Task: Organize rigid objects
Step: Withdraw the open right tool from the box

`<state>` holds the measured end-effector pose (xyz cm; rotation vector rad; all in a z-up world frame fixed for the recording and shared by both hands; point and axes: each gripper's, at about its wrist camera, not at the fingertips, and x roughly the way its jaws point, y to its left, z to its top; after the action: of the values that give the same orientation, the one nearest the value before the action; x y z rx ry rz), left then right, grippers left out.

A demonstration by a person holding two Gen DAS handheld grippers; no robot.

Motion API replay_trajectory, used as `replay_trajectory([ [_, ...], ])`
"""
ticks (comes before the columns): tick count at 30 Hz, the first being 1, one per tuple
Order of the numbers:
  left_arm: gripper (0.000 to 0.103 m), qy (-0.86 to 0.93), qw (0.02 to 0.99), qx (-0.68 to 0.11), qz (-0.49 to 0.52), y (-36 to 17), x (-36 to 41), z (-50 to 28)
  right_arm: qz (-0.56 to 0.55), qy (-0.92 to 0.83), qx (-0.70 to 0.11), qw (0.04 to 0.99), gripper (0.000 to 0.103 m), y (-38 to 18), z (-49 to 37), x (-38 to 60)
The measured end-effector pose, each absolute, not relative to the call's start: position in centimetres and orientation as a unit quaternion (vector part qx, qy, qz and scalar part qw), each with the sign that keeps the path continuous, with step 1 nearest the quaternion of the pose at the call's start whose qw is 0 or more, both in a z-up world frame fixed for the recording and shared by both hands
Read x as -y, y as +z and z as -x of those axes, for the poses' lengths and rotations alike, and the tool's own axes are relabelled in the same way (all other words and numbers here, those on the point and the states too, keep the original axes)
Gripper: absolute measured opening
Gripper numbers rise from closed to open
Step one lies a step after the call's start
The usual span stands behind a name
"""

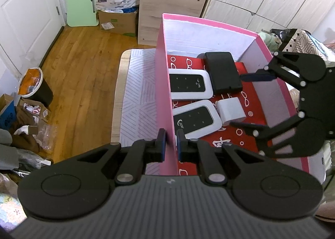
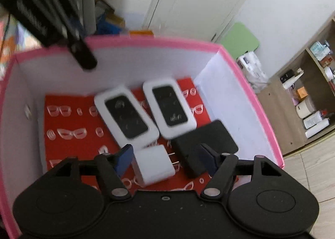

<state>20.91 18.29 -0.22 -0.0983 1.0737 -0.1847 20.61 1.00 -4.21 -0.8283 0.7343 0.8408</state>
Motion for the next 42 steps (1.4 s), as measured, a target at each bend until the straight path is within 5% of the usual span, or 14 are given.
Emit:
replay_trajectory([
  [3,0.01,-0.09,0.854,-0.511,0.048,-0.2,-18.4,-21.0,0.351,0.423,-0.35,0.759,0.06,-3.1,-20.3,-1.0],
  [5,0.01,-0.091,0.854,-0.51,0.05,-0.2,-18.4,-21.0,0.326,0.456,-0.376,0.738,0.04,-2.9,-20.2,-1.3],
  [7,0.01,-0.091,0.854,-0.51,0.053,-0.2,-18.5,-20.9,0.297,0.481,-0.409,0.716,0.036,-3.0,-20.3,-2.1],
  [19,0.01,-0.092,0.854,-0.508,0.064,0.0,-18.8,-20.9,0.139,0.424,-0.611,0.654,0.035,-7.4,-26.0,-6.4],
  [29,0.01,-0.091,0.856,-0.505,0.07,-0.1,-19.0,-20.6,0.093,0.441,-0.553,0.701,0.04,-5.5,-25.1,-4.2],
  [42,0.01,-0.084,0.858,-0.501,0.071,-0.2,-18.8,-20.4,0.052,0.337,-0.402,0.849,0.044,3.1,-20.1,12.1],
])
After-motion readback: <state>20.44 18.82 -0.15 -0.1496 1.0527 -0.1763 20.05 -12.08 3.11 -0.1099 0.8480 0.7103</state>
